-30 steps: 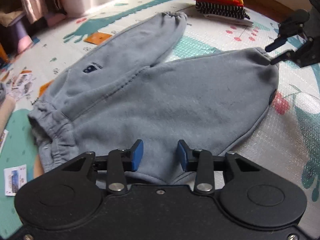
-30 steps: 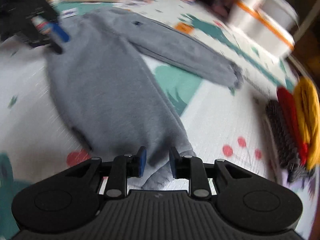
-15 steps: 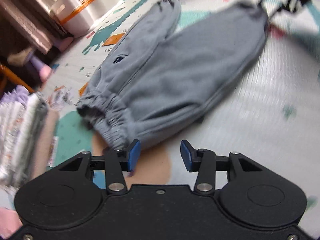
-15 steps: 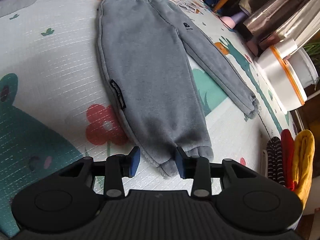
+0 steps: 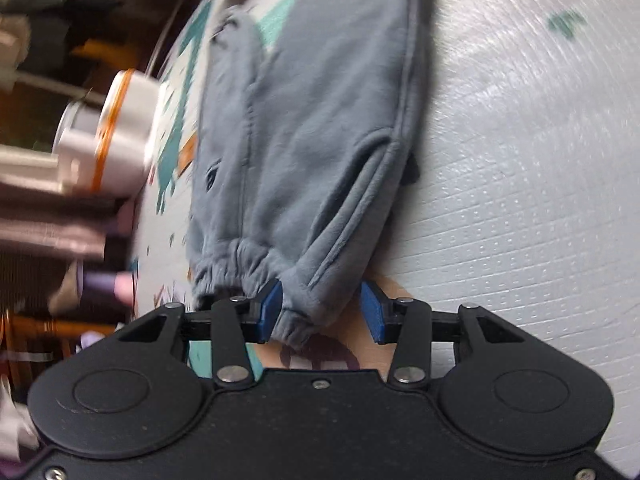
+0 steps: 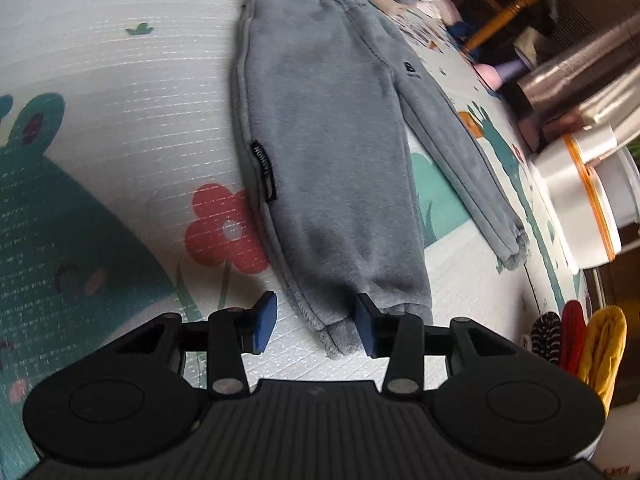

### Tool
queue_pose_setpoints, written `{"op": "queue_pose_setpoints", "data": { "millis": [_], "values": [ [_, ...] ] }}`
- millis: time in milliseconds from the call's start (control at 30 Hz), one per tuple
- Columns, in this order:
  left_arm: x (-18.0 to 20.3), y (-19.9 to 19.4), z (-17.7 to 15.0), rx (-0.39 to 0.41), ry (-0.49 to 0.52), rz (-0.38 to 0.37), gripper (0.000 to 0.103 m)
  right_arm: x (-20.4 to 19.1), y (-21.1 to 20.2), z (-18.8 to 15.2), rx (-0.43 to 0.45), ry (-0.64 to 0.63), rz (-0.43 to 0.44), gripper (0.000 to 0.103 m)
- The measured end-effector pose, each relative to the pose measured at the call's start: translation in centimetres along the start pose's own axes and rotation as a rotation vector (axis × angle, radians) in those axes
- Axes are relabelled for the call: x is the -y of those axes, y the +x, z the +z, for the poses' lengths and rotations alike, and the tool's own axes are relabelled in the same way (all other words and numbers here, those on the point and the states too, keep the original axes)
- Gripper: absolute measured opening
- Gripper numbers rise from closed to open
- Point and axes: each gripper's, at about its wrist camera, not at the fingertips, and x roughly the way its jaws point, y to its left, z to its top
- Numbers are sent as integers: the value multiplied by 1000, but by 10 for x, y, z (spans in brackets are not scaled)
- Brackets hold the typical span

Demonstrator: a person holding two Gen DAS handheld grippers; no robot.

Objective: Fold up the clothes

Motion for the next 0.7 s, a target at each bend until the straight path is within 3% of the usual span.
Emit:
{"op": "queue_pose_setpoints", "data": {
  "millis": [100,233,367,467,533,700],
  "values": [
    [-1,7,3,4,33,0,43,6,2,1,0,7,27,45],
    [-5,11,4,5,-3,-11,42,13,4,4,-11,18,55,45],
    [-1,10,2,8,-45,-13,36,21,7,3,-21,67,88,43],
    [0,10,3,3,-79,-23,27,28,9,2,-27,124,105,37],
    [-1,10,4,-4,-112,-35,19,34,10,3,-42,163,102,25],
    [-6,5,4,2,-164,-57,14,36,10,3,-65,189,106,22]
  ]
}}
